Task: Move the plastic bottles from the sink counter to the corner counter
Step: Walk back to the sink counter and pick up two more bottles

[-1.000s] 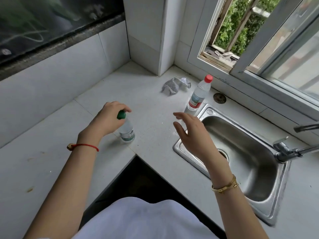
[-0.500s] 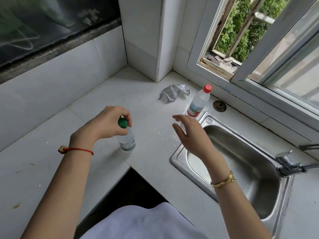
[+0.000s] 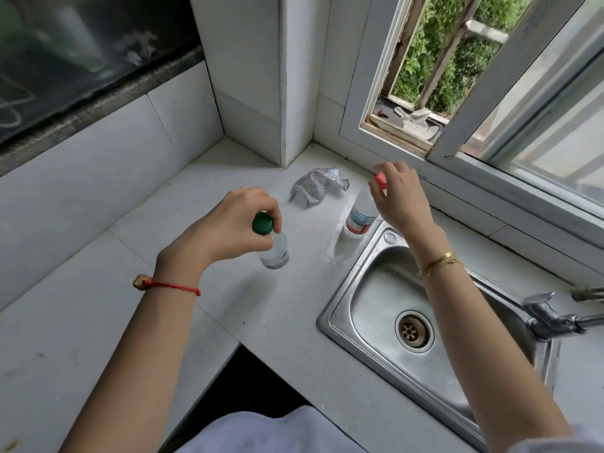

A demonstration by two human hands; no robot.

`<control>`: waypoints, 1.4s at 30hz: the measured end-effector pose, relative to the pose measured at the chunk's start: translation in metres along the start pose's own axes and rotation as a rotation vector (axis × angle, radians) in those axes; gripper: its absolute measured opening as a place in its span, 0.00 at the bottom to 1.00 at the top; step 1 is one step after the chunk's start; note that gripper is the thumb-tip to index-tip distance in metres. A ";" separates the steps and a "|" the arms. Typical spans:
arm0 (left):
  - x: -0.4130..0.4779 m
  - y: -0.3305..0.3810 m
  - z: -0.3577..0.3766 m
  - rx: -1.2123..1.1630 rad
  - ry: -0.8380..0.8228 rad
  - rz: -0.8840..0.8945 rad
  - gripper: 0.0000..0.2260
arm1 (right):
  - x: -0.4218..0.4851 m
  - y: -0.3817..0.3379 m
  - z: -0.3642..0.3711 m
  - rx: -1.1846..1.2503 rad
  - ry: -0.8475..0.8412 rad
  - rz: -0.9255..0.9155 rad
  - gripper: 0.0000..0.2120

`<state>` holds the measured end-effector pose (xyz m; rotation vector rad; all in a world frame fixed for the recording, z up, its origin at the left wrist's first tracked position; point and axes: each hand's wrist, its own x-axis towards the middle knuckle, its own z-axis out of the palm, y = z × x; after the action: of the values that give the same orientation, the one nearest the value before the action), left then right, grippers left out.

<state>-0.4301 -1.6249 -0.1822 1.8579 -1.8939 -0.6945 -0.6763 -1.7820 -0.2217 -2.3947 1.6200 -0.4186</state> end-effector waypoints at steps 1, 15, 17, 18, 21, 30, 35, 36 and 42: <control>0.005 0.001 0.001 0.008 -0.010 0.006 0.11 | 0.006 0.002 0.002 -0.026 -0.002 0.004 0.17; 0.026 0.010 0.012 0.021 -0.059 -0.006 0.10 | 0.014 0.011 0.023 0.056 -0.063 0.072 0.11; 0.023 0.011 0.011 0.021 -0.056 -0.016 0.11 | 0.003 0.008 0.024 0.077 -0.050 0.055 0.10; 0.021 0.011 0.011 0.021 -0.053 -0.020 0.11 | -0.004 0.006 0.024 0.082 -0.043 0.045 0.09; 0.012 0.013 0.011 0.021 -0.047 -0.034 0.11 | -0.025 0.000 0.023 0.112 -0.030 0.025 0.09; -0.023 0.025 0.021 0.035 -0.068 -0.034 0.10 | -0.097 -0.018 -0.004 0.199 -0.053 0.022 0.10; -0.043 0.033 0.033 0.028 -0.093 0.005 0.10 | -0.144 -0.026 -0.020 0.214 -0.037 0.016 0.10; -0.047 0.034 0.036 0.025 -0.100 0.016 0.10 | -0.153 -0.026 -0.022 0.212 -0.033 0.023 0.10; -0.064 0.041 0.050 0.036 -0.159 0.125 0.10 | -0.209 -0.034 -0.031 0.189 0.000 0.101 0.10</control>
<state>-0.4905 -1.5578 -0.1941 1.7326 -2.1158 -0.7915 -0.7317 -1.5761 -0.2046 -2.1662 1.6145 -0.5274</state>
